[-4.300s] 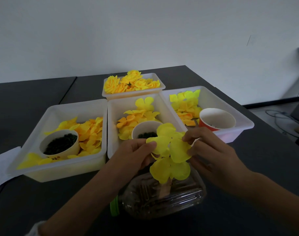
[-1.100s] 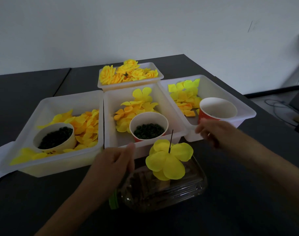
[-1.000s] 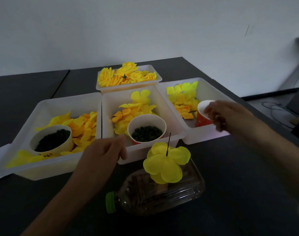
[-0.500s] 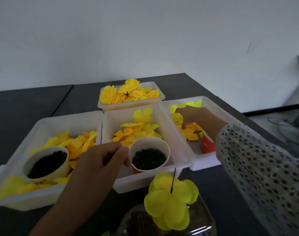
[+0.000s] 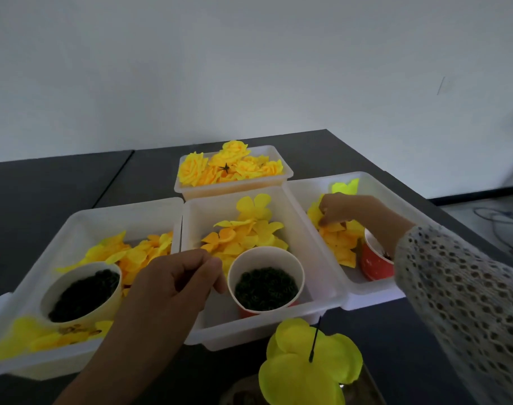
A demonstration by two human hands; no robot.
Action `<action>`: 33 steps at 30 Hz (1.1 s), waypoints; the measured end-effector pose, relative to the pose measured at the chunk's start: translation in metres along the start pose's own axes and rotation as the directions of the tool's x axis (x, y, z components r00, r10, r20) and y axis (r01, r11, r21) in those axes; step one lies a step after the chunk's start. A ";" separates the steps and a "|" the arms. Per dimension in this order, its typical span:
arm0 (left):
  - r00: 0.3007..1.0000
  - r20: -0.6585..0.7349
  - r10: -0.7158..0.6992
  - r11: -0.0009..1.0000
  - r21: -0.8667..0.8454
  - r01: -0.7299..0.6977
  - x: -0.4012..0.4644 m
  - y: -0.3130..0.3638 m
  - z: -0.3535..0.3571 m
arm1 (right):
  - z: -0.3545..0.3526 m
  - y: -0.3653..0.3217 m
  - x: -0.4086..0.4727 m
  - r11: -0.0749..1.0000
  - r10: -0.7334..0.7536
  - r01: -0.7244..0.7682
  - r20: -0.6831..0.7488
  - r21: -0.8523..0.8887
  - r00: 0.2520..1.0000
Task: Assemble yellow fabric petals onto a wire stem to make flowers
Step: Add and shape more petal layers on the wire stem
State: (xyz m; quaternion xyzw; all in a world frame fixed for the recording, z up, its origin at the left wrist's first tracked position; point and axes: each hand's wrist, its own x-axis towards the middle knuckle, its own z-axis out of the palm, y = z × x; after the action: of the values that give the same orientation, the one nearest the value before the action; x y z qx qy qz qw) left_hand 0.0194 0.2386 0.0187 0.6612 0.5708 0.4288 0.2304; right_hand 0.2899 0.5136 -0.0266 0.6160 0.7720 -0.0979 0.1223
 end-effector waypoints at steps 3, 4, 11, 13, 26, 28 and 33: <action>1.000 0.016 0.020 0.999 -0.031 -0.019 -0.002 0.005 0.002 | -0.016 0.007 -0.014 0.986 -0.044 0.037 0.040 0.161 0.998; 1.000 0.018 0.023 0.999 -0.038 -0.023 -0.003 0.007 0.003 | -0.021 0.009 -0.020 0.979 -0.058 0.046 0.050 0.198 0.997; 0.999 0.031 0.024 0.993 -0.115 -0.020 -0.008 0.019 0.009 | -0.042 0.024 -0.055 0.891 -0.117 0.182 -0.179 0.416 0.977; 0.999 0.030 0.031 0.993 -0.119 -0.027 -0.011 0.021 0.007 | -0.044 0.027 -0.065 0.854 -0.144 0.234 -0.221 0.465 0.965; 0.998 0.065 -0.010 0.970 -0.243 0.025 -0.015 0.046 0.024 | -0.066 0.004 -0.218 0.212 -0.407 0.512 -0.401 0.832 0.821; 0.996 0.091 -0.025 0.961 -0.272 0.049 -0.013 0.052 0.030 | -0.063 0.000 -0.244 0.099 -0.416 0.497 -0.418 0.862 0.807; 0.970 0.239 0.047 0.939 -0.340 0.039 -0.019 0.064 0.049 | -0.041 -0.016 -0.284 -0.127 -0.418 0.456 -0.464 0.881 0.781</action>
State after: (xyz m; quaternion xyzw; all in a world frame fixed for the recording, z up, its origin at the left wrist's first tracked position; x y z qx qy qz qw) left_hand 0.0964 0.2145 0.0381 0.6598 0.4535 0.4375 0.4093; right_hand 0.3318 0.2596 0.1006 0.2354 0.6493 -0.6167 -0.3777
